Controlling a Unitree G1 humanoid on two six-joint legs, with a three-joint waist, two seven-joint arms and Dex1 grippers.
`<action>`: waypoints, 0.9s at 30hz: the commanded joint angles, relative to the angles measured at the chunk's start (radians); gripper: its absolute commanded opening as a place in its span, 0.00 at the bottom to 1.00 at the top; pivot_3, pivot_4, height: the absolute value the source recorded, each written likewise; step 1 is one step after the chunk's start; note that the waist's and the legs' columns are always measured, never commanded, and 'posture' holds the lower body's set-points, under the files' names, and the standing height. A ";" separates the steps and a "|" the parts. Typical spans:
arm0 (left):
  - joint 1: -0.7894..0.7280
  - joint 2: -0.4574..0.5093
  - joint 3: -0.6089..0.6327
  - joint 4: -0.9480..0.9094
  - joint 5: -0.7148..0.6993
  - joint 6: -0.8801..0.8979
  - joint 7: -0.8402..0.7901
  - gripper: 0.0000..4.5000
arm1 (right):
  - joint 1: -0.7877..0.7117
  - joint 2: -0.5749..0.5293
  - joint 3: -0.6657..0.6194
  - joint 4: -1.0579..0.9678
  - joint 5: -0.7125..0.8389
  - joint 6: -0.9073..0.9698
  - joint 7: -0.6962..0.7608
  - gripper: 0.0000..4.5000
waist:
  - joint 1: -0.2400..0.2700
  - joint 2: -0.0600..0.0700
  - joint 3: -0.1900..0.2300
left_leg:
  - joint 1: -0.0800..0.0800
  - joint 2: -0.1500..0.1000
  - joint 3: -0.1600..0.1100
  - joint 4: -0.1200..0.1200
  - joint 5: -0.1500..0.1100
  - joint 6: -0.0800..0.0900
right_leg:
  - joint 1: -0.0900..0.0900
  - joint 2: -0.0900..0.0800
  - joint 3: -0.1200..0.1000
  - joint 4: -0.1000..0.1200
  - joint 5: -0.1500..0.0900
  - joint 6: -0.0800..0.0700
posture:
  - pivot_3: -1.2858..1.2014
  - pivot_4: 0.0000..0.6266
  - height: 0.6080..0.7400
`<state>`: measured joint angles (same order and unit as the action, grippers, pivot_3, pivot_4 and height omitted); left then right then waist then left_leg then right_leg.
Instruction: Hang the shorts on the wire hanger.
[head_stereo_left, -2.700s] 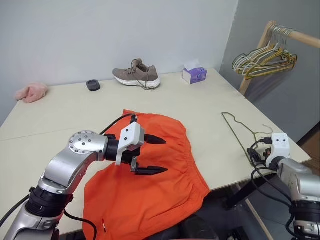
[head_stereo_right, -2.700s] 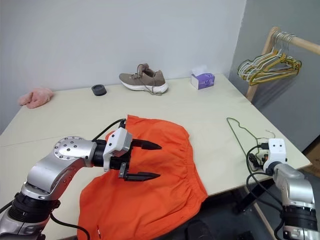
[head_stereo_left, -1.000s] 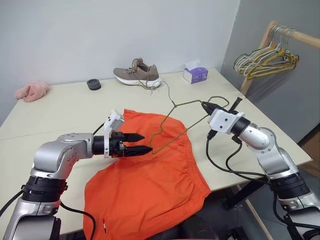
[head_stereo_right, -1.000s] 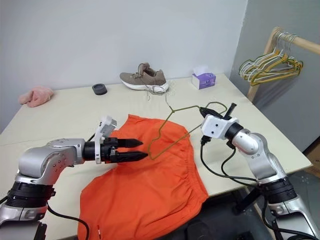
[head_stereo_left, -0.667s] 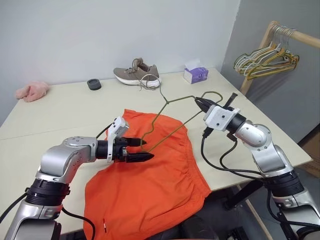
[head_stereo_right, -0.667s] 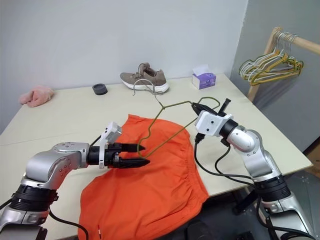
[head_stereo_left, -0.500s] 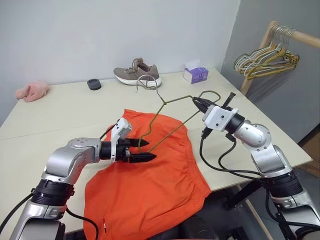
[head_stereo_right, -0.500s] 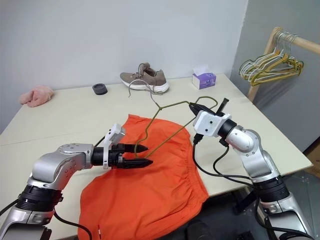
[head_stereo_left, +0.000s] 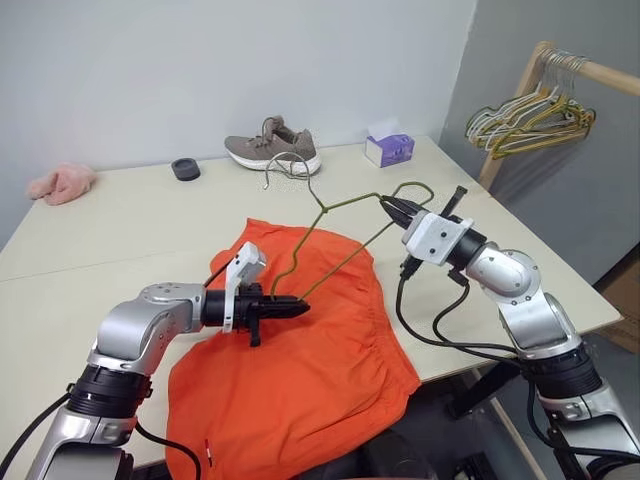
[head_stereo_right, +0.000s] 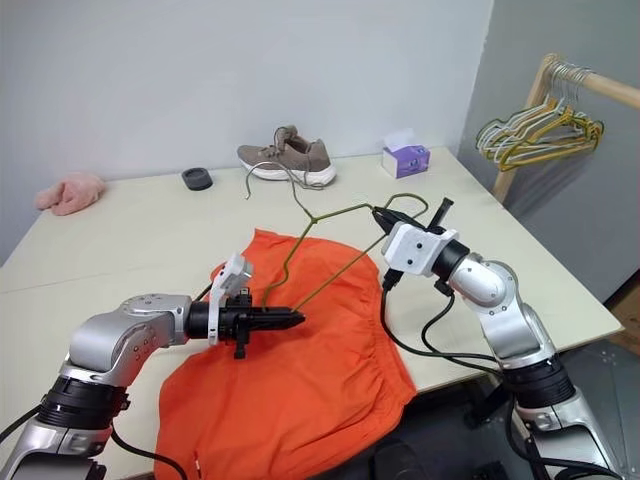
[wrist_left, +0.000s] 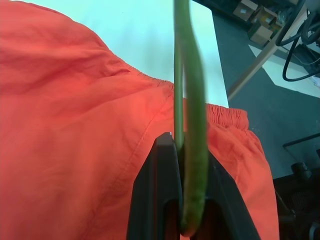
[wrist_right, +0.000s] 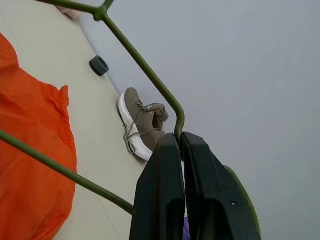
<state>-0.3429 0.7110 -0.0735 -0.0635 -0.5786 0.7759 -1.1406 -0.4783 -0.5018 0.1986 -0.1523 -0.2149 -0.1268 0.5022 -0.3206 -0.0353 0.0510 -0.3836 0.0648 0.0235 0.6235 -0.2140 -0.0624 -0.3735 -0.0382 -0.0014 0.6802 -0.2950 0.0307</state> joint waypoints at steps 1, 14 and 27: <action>0.006 0.010 0.029 -0.023 -0.003 -0.023 -0.001 0.01 | -0.001 -0.001 -0.018 -0.043 0.006 -0.011 0.005 0.00 | 0.000 0.000 0.000 | 0.000 0.000 0.000 0.000 0.000 0.000 | 0.000 0.000 0.000 0.000 0.000 0.000 | 0.39 0.00 1.00; 0.031 0.094 0.031 0.016 0.192 -0.274 0.044 0.00 | 0.185 -0.184 -0.106 -0.248 0.339 0.220 0.318 0.79 | 0.009 -0.001 0.000 | 0.000 0.000 0.000 0.000 0.000 0.000 | 0.000 0.000 -0.001 -0.001 0.000 0.000 | 0.39 0.00 1.00; -0.064 0.168 -0.070 0.025 0.461 -0.615 -0.006 0.00 | 0.064 -0.318 -0.074 -0.345 0.439 0.789 0.337 1.00 | -0.001 0.000 0.000 | 0.000 0.000 0.003 0.000 0.000 0.000 | 0.000 0.000 -0.001 0.000 0.000 0.000 | 0.38 0.00 1.00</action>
<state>-0.3815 0.8686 -0.1410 -0.0041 -0.1311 0.1826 -1.1397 -0.3813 -0.8113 0.1128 -0.4867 0.2447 0.6328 0.8434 -0.3219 -0.0357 0.0514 -0.3835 0.0650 0.0261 0.6230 -0.2143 -0.0627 -0.3741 -0.0385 -0.0021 0.6796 -0.2952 0.0304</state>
